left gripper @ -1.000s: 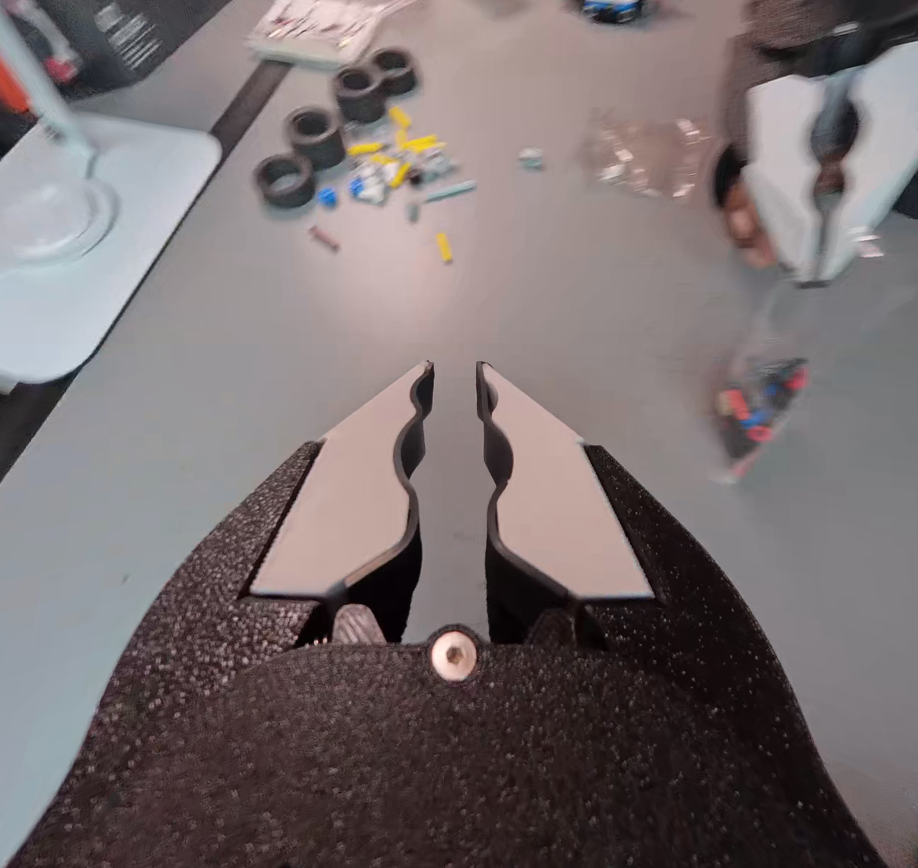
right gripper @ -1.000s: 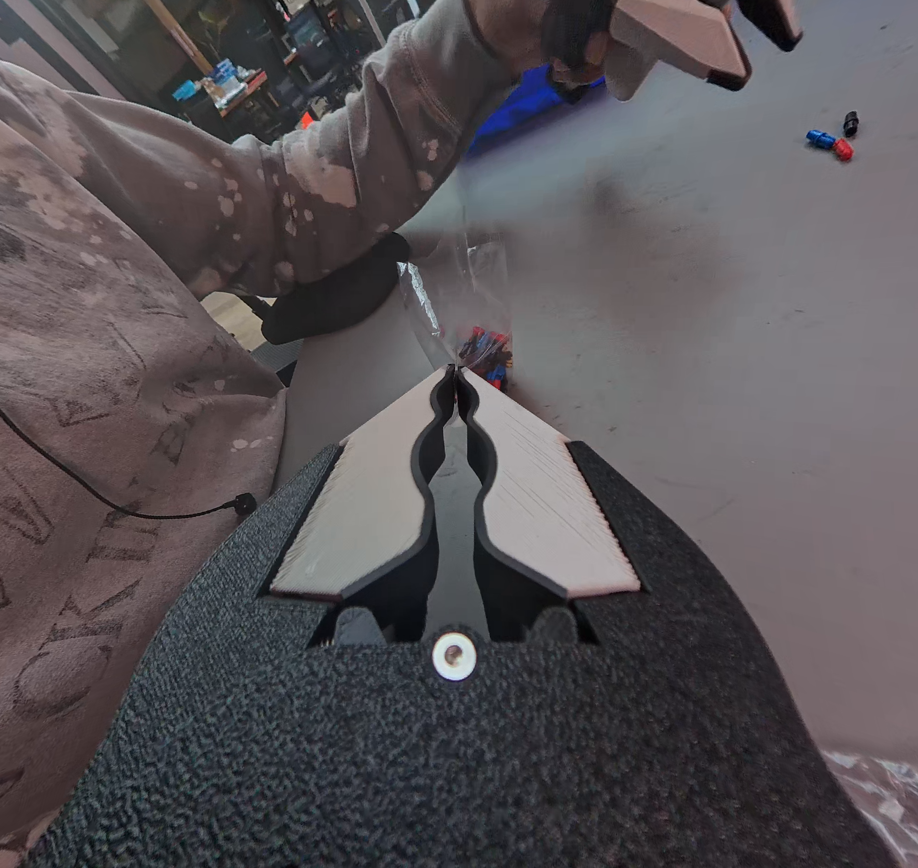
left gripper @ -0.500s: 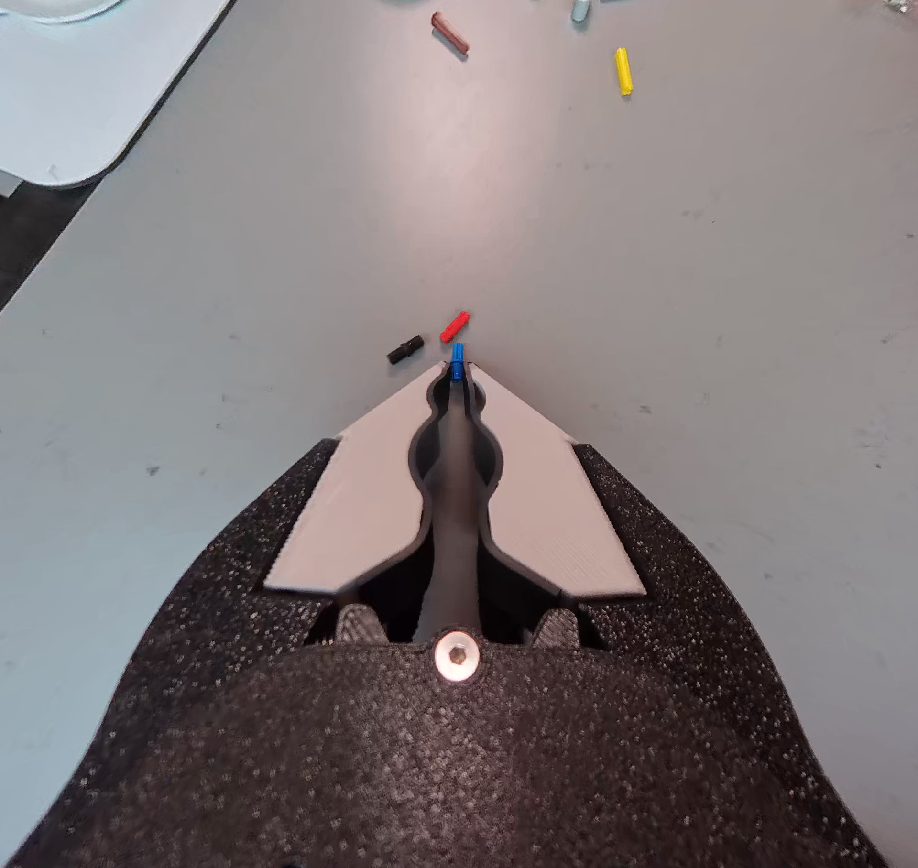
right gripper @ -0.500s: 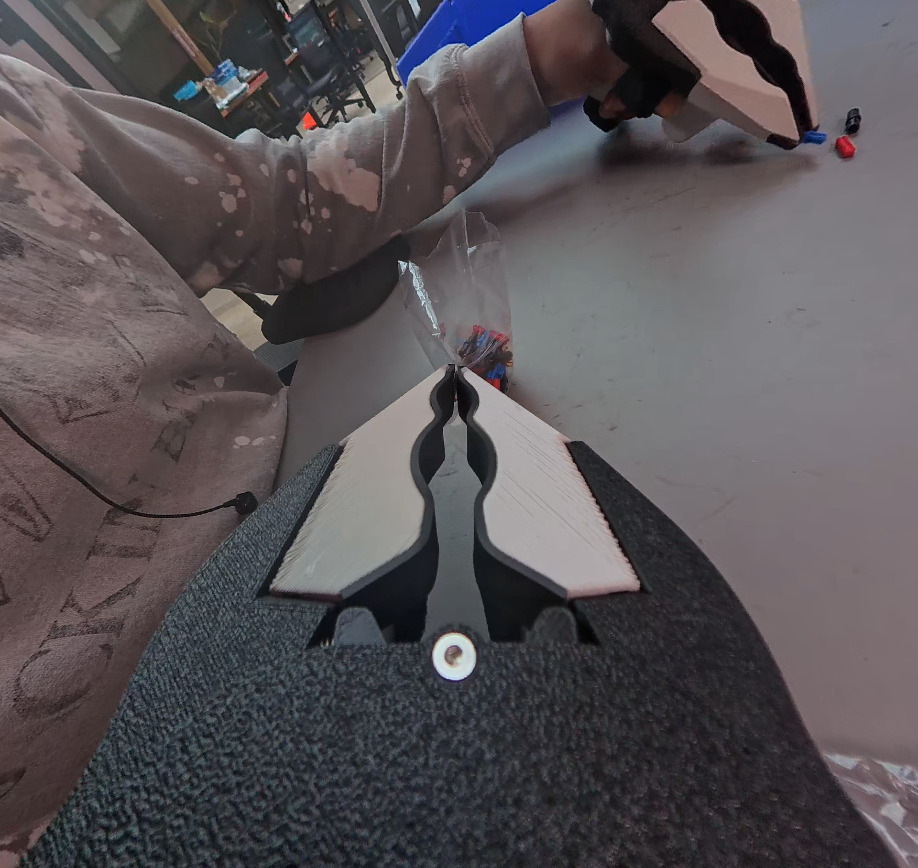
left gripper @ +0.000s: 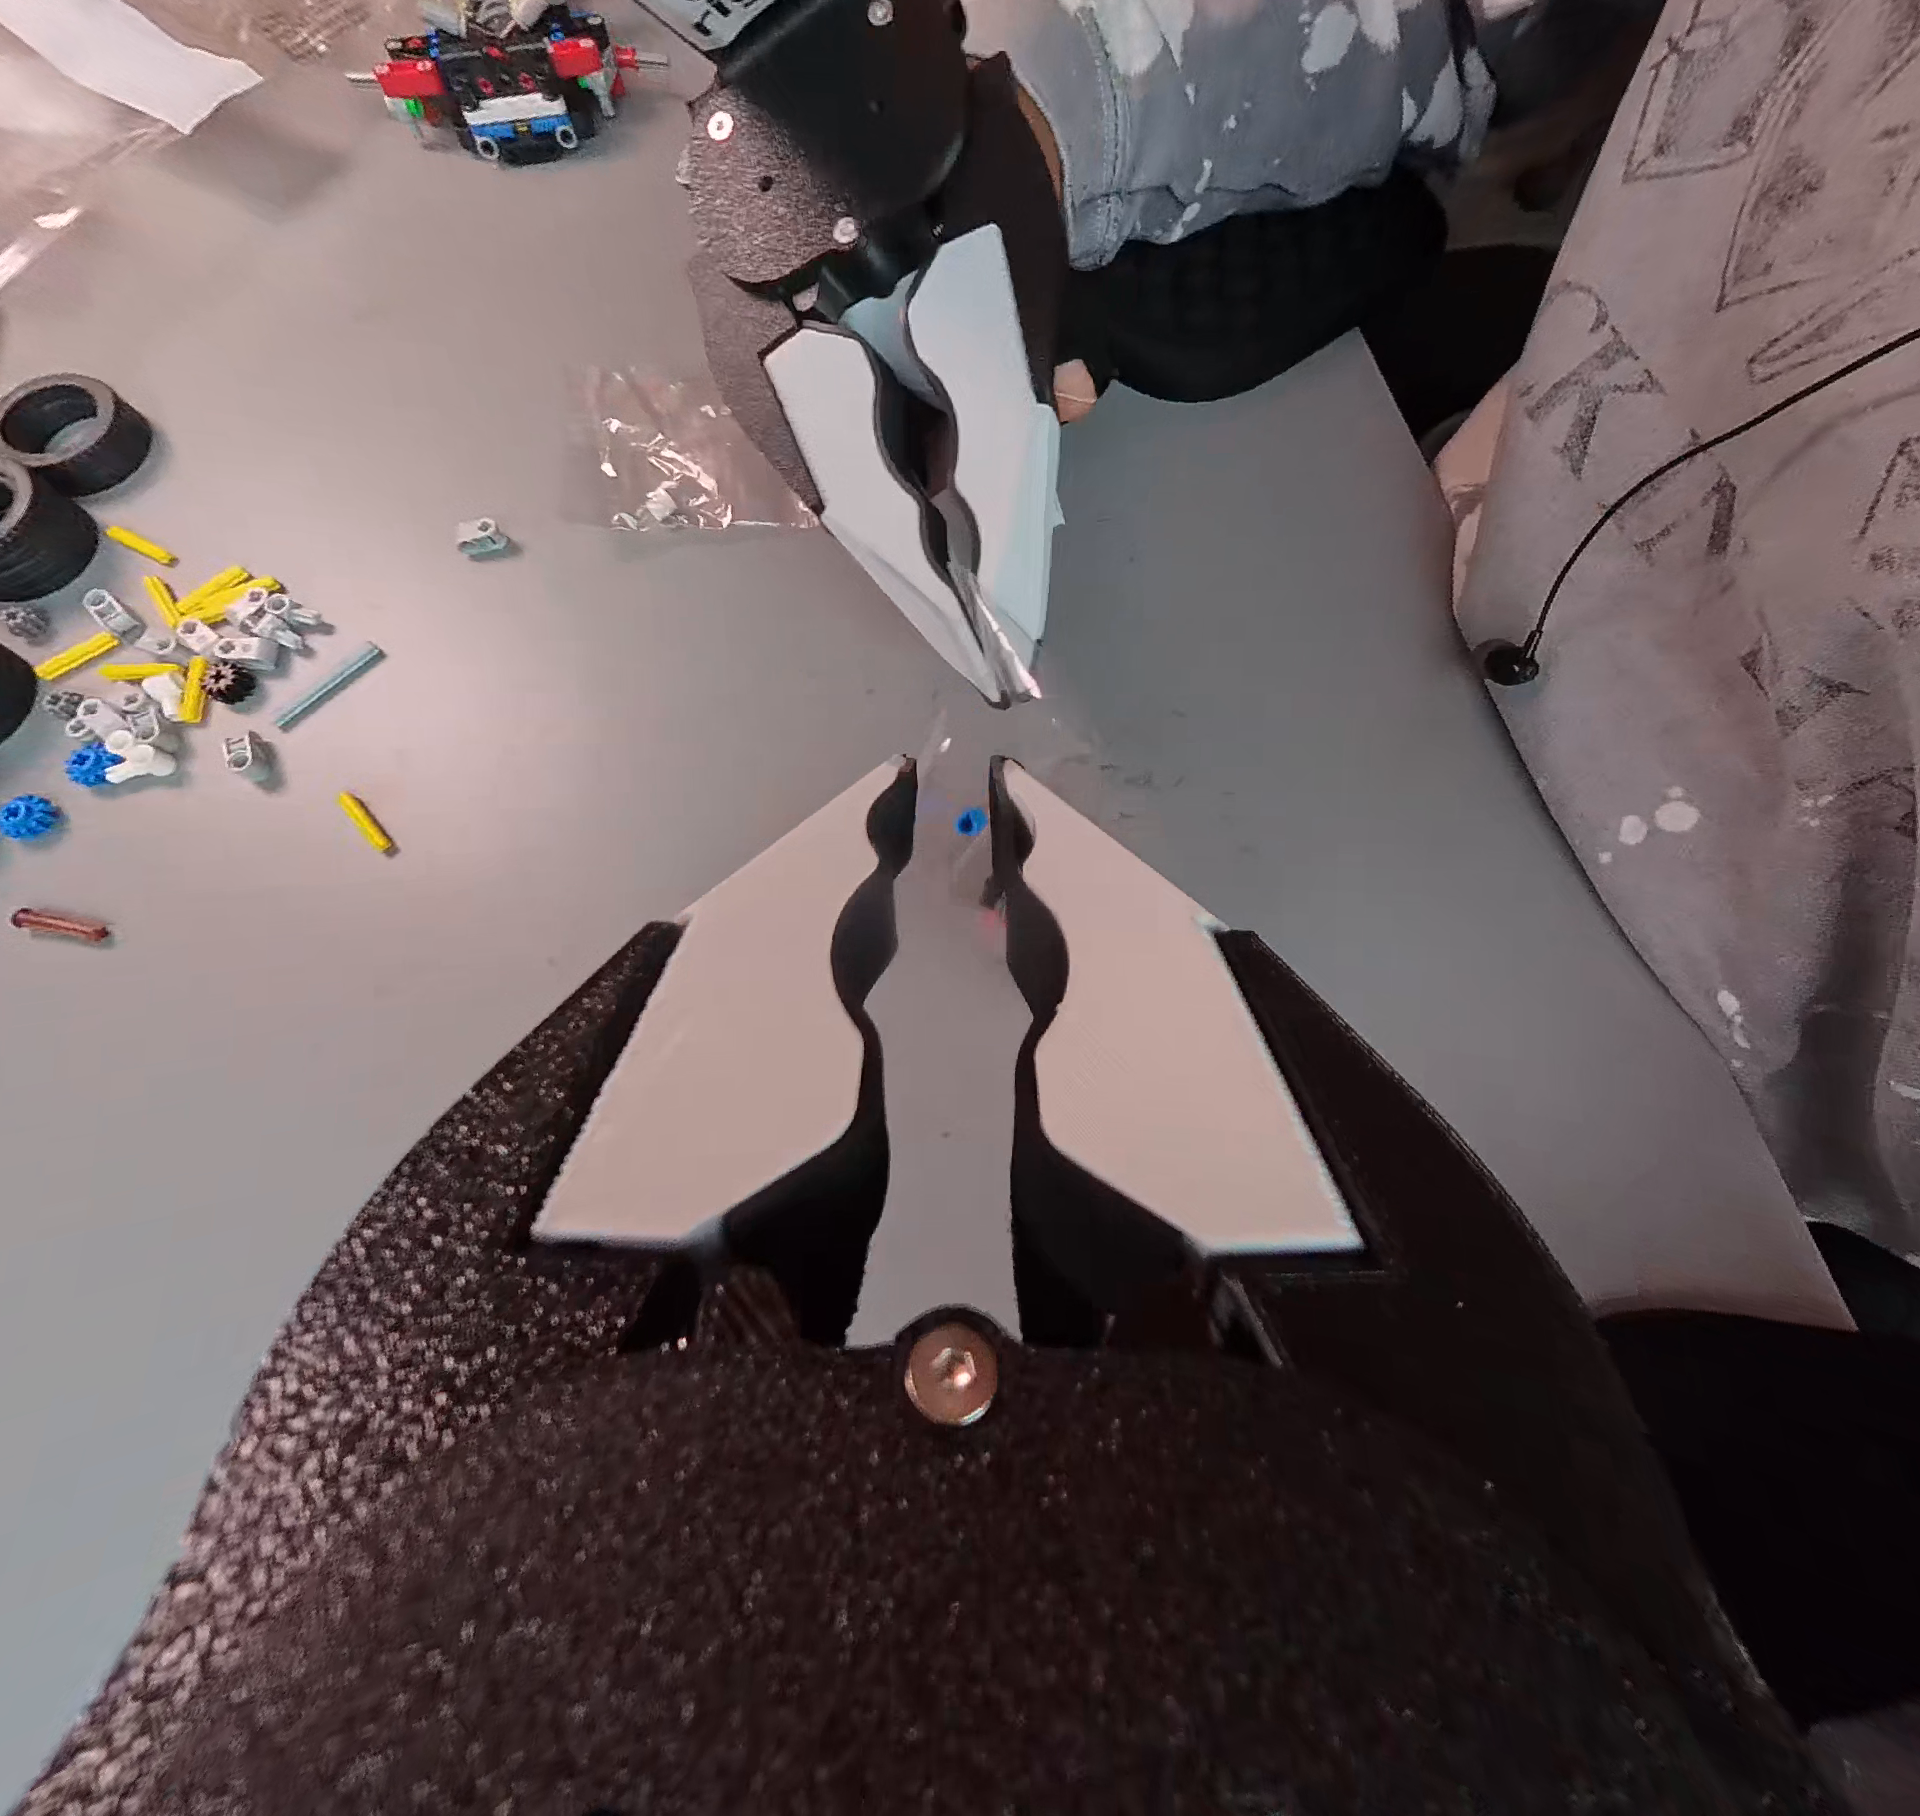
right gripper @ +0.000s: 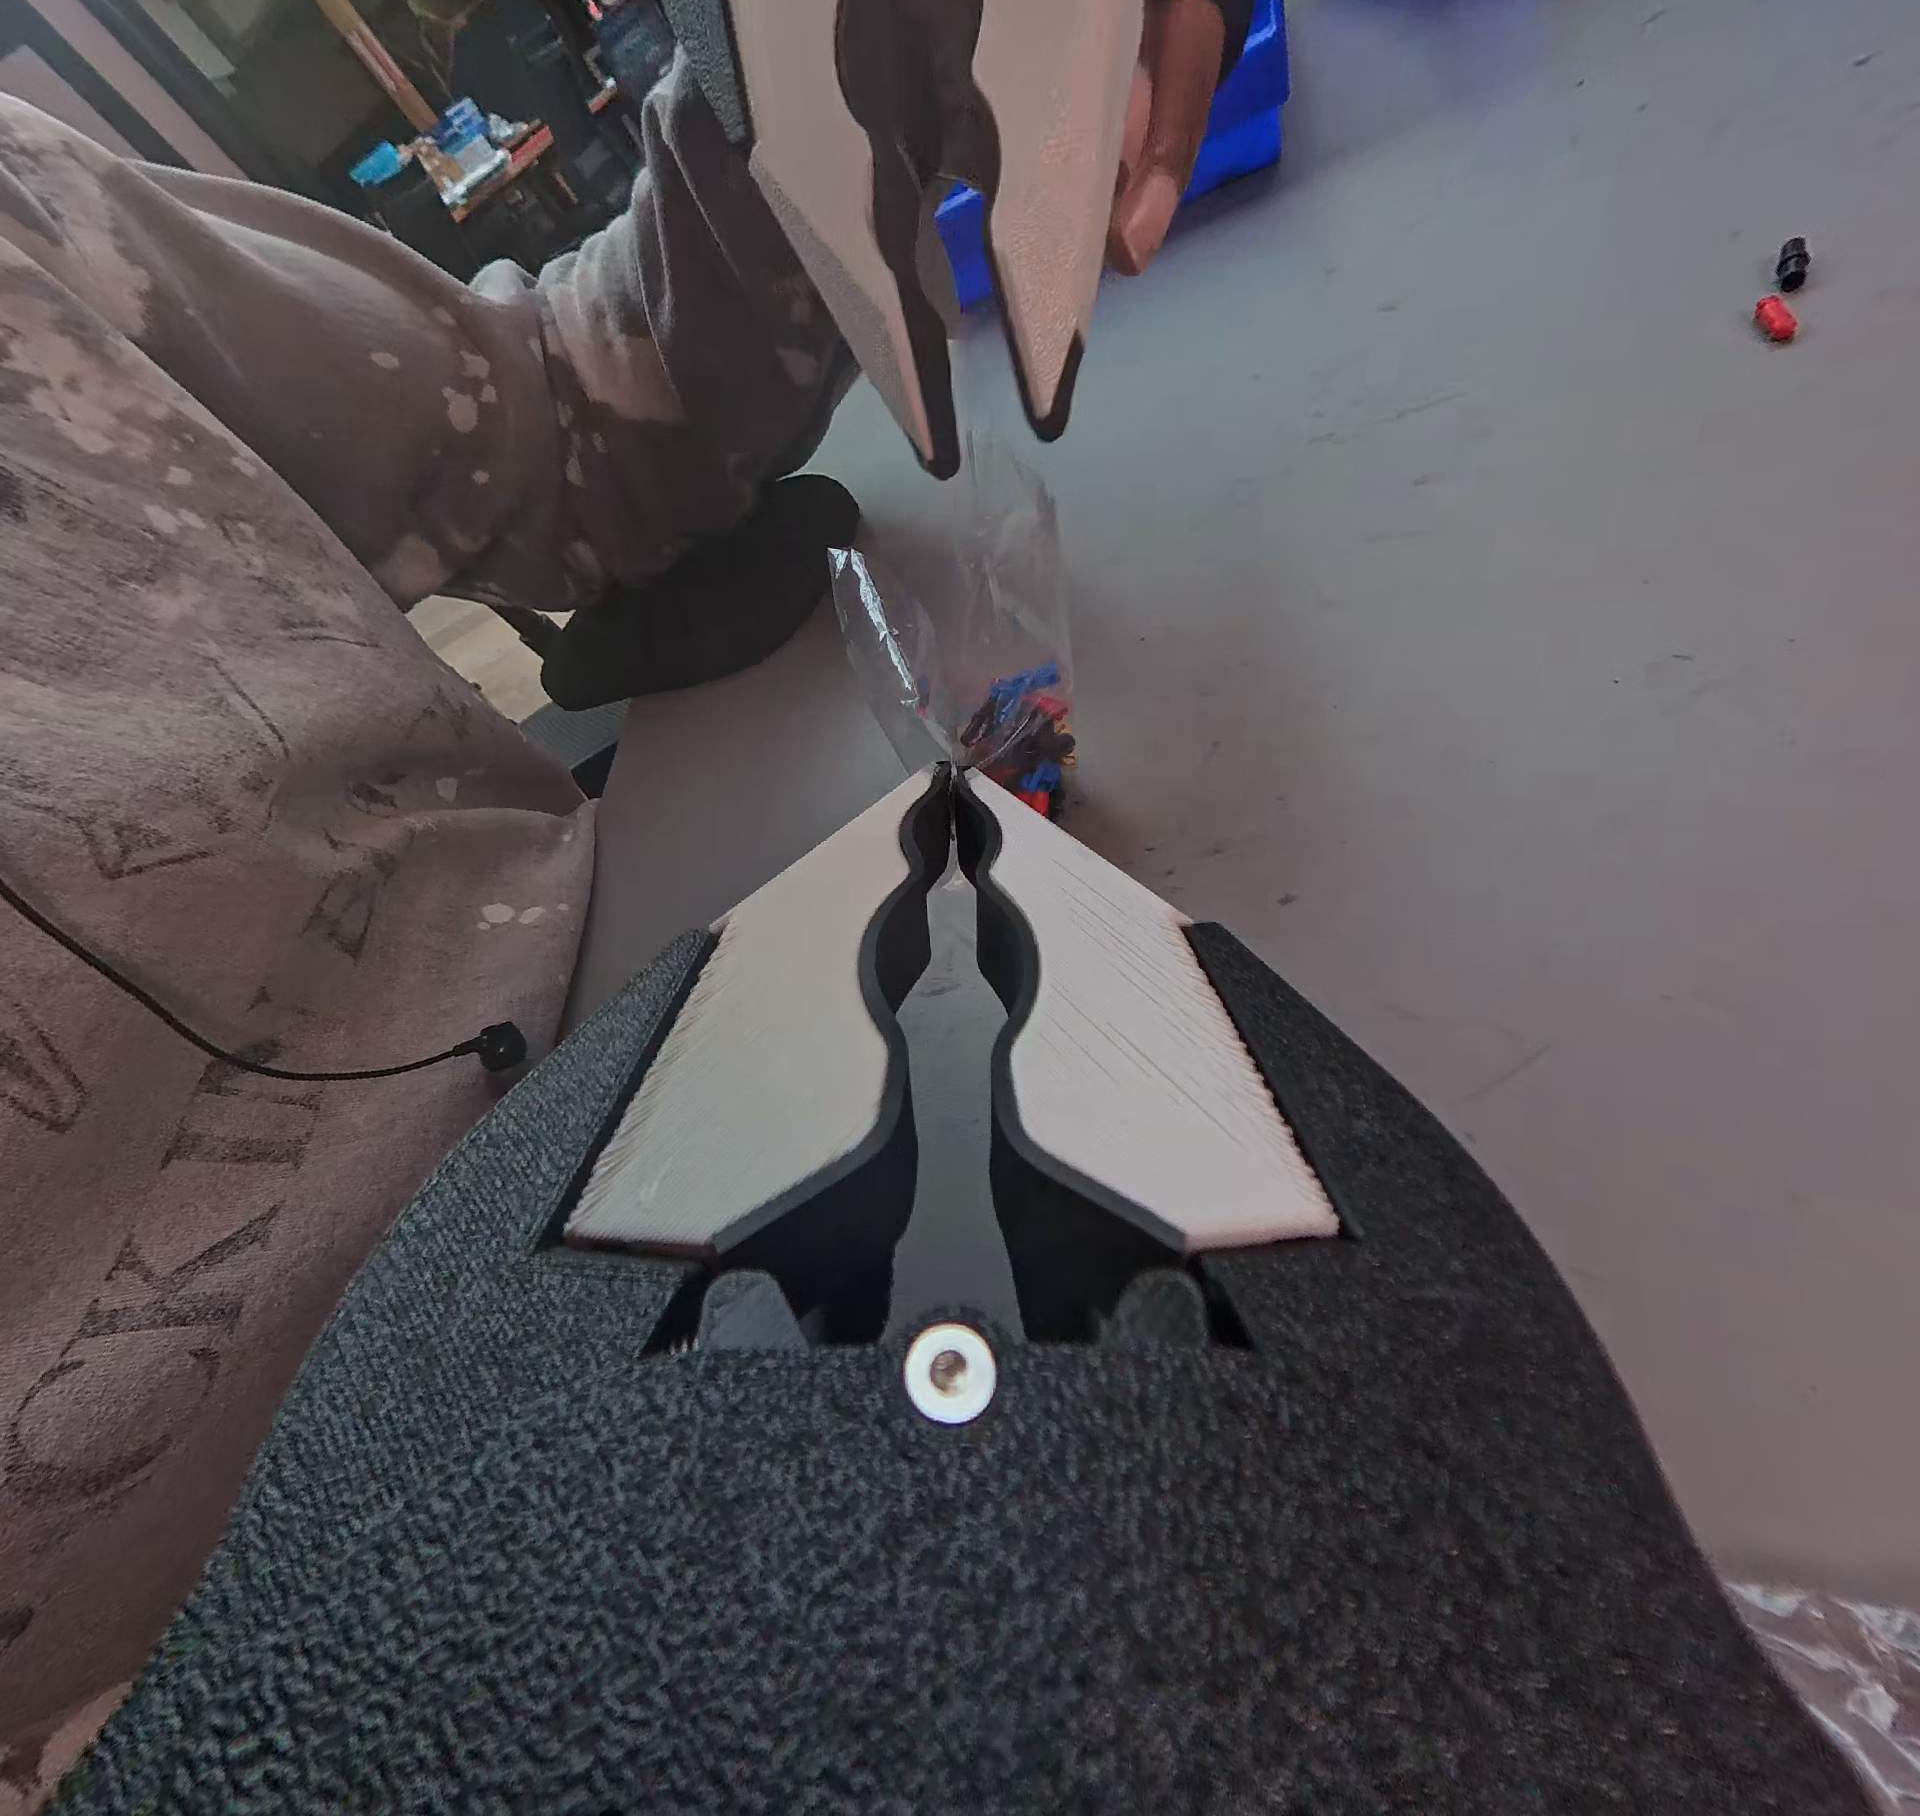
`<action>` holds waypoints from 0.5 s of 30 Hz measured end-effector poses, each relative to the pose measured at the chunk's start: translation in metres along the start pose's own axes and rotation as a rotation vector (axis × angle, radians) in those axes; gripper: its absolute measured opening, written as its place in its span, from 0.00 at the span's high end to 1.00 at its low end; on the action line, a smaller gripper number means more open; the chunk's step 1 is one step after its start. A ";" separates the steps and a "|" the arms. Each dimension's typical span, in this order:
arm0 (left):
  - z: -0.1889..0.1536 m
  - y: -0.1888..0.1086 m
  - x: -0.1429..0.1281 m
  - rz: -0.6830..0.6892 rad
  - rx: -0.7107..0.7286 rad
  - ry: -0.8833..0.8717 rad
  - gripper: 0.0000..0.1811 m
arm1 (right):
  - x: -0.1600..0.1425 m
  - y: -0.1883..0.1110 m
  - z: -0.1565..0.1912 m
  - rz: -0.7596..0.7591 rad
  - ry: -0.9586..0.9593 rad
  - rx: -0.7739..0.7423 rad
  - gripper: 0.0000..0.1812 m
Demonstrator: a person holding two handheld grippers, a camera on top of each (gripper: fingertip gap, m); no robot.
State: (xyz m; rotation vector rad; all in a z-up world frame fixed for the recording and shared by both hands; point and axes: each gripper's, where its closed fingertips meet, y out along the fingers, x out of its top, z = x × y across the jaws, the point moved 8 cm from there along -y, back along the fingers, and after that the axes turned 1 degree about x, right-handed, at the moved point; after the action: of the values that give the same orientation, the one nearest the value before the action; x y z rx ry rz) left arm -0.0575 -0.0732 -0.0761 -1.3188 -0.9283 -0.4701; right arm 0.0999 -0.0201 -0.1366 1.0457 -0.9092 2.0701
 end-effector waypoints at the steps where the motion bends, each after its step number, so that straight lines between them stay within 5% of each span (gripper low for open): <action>1: 0.008 -0.005 -0.004 -0.017 0.032 -0.024 0.92 | 0.000 0.000 0.000 0.000 -0.002 -0.001 1.00; 7: 0.104 -0.043 -0.088 -0.024 0.509 -0.340 0.88 | 0.000 0.000 0.001 0.003 -0.005 -0.003 1.00; 10: 0.123 -0.046 -0.126 0.041 0.540 -0.429 0.84 | 0.000 0.000 0.000 0.003 -0.004 -0.004 1.00; 15: 0.136 -0.044 -0.143 0.134 0.539 -0.395 0.84 | -0.001 -0.001 -0.002 0.000 0.012 0.002 1.00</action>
State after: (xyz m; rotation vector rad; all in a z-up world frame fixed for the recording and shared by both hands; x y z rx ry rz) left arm -0.2148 0.0174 -0.1659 -0.9776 -1.1811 0.1534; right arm 0.0997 -0.0182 -0.1380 1.0332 -0.9013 2.0754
